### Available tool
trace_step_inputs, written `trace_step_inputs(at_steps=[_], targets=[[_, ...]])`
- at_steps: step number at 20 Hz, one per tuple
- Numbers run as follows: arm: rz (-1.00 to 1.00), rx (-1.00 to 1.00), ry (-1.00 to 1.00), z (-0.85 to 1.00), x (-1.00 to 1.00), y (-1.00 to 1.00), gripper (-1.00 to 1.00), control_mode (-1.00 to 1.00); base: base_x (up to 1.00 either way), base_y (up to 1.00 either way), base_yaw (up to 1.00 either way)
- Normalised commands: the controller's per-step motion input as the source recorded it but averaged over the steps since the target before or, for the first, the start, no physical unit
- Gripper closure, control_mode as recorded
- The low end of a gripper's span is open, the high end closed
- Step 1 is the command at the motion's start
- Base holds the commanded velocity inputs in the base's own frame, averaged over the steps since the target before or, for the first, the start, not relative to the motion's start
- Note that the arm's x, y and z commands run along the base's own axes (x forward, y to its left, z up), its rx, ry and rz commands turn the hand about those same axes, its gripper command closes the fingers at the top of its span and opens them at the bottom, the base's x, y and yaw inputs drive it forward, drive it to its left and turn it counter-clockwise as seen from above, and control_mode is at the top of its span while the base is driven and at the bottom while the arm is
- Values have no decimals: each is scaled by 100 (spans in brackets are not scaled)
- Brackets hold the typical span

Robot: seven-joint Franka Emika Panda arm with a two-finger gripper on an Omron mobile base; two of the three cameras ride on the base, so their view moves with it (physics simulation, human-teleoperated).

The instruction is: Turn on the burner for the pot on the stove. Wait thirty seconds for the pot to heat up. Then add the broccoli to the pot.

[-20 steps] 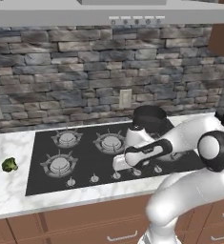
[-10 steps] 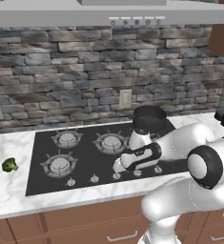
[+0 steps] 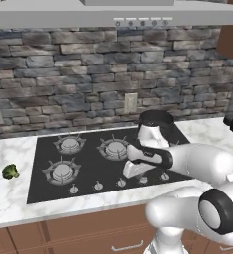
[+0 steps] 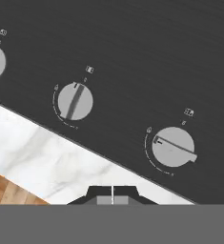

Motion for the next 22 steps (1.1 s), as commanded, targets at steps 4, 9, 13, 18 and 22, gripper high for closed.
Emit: trace_step_inputs(at_steps=[4, 9, 13, 18, 22], targets=[[2, 1, -1, 100, -1, -44, 100, -100, 0, 0, 0], [1, 0, -4, 26, 0, -3, 100, -100, 0, 0, 0], [2, 0, -3, -1, 0, 0, 100, -100, 0, 0, 0], [2, 0, -2, -2, 0, 0, 100, -100, 0, 0, 0], [0, 0, 0, 0, 0, 0, 100, -100, 0, 0, 0]])
